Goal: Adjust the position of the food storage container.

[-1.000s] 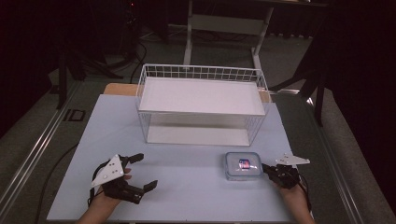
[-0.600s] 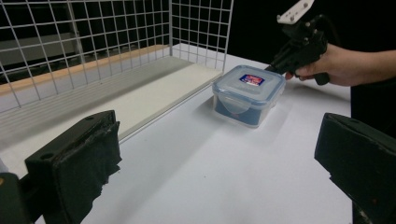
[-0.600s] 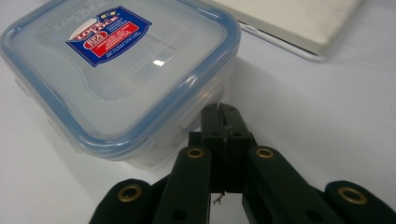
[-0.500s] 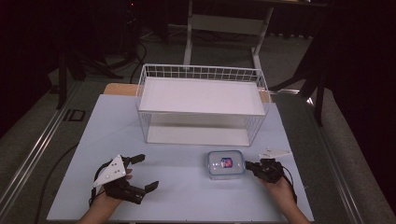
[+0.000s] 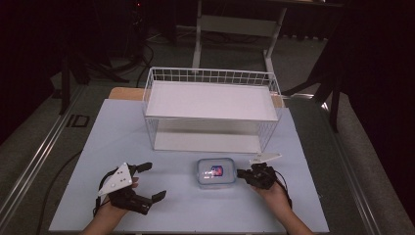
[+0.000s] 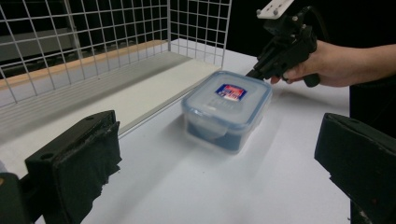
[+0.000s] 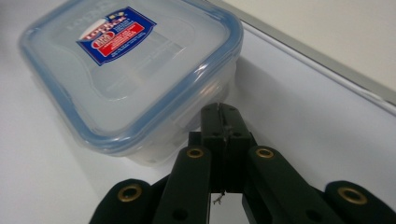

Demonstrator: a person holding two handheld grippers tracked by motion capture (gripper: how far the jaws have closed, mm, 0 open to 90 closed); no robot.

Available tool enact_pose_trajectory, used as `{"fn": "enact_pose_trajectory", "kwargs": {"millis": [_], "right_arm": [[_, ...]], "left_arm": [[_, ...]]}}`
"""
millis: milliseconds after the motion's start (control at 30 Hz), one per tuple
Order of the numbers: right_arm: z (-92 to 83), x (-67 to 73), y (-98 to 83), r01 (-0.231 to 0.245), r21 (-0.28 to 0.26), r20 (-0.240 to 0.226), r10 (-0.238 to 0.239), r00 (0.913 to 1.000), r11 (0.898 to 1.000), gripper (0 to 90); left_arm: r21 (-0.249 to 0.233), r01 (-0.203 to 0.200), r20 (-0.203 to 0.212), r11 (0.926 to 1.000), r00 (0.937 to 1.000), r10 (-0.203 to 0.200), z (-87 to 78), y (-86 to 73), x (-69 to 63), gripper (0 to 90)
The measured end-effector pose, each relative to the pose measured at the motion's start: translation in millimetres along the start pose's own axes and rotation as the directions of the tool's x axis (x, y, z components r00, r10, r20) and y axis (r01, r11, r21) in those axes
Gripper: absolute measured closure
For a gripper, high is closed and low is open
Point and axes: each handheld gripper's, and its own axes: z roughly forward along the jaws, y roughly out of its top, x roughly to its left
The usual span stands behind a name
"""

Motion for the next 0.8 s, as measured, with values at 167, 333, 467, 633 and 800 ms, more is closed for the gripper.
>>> {"fn": "enact_pose_trajectory", "kwargs": {"millis": [167,333,467,633,800], "right_arm": [[8.8,9.5,6.5,0.016,0.003,-0.023,-0.016,0.9996,1.000,90.0],[15.3,12.9,9.8,0.012,0.010,-0.006,-0.012,0.9999,1.000,90.0],[7.3,12.6,8.8,0.010,-0.008,0.004,-0.010,0.9999,1.000,90.0],[3.8,18.0,5.9,0.013,0.000,-0.008,-0.013,0.9999,1.000,90.0],[5.1,19.7,7.2,0.002,-0.005,-0.026,-0.002,0.9997,1.000,90.0]], "left_arm": [[0.007,-0.001,0.002,1.0000,1.0000,0.001,1.0,-0.4,-0.7,1.0],[0.006,0.000,0.005,1.0000,1.0000,0.000,1.0,-0.4,-1.3,1.0],[0.007,0.002,0.006,1.0000,1.0000,-0.002,1.0,-0.5,-1.7,1.0],[0.005,0.005,0.007,1.0000,1.0000,-0.005,1.4,-0.1,-2.0,1.0],[0.008,0.004,0.006,1.0000,1.0000,-0.004,1.8,-0.2,-2.6,1.0]]}}
